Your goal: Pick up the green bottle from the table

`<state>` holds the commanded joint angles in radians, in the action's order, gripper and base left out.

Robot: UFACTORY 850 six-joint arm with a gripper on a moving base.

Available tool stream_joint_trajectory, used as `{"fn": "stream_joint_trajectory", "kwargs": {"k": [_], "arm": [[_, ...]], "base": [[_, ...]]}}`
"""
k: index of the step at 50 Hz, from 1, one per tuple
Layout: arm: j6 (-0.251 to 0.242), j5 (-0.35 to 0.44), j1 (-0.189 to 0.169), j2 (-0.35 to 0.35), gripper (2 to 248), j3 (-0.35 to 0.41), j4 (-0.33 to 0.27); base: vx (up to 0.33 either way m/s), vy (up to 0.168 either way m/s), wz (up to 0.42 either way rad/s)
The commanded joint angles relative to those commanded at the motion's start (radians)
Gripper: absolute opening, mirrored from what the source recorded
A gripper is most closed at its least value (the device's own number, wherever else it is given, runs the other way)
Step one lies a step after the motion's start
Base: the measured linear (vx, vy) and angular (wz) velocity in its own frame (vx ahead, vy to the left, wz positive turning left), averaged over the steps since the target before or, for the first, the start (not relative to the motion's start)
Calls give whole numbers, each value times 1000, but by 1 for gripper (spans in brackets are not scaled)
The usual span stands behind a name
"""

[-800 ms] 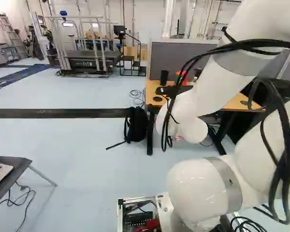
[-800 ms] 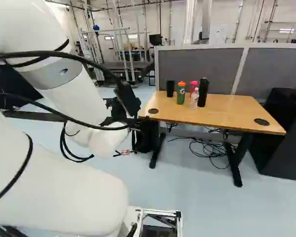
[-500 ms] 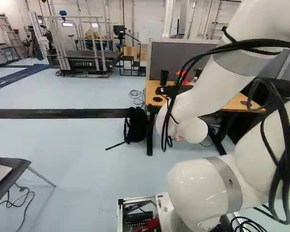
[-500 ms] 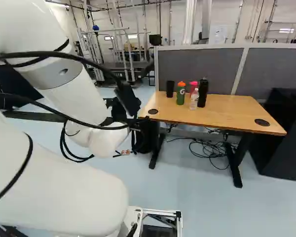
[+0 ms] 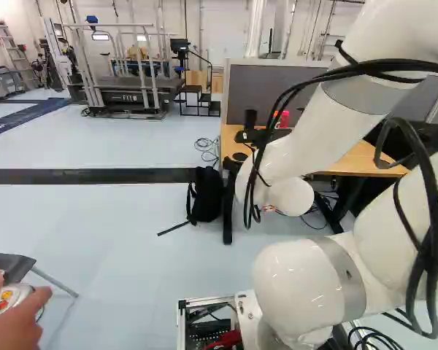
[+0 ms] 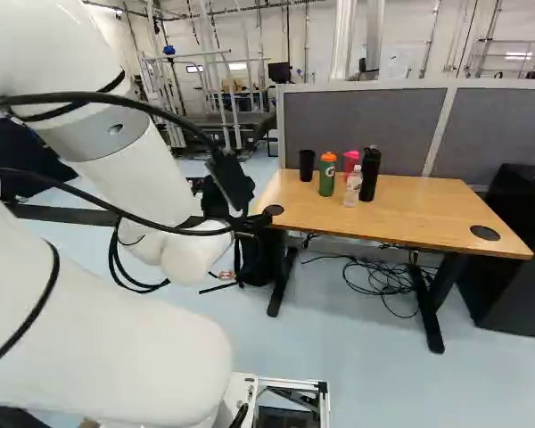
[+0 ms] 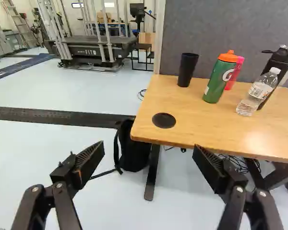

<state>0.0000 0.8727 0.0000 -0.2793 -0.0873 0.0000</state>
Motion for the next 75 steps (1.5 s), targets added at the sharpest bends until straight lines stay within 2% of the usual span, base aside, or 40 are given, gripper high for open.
{"fn": "stream_joint_trajectory", "kwargs": {"k": [32,60,61,75], "arm": [[0,0,0,0,247,0,0],[0,0,0,0,247,0,0],[0,0,-5,28,247,-24,0],[0,0,-18,102,247,-89,7]], "base": [[195,-8,-1],[229,-62,3],[197,-50,5],[49,-12,6]]}}
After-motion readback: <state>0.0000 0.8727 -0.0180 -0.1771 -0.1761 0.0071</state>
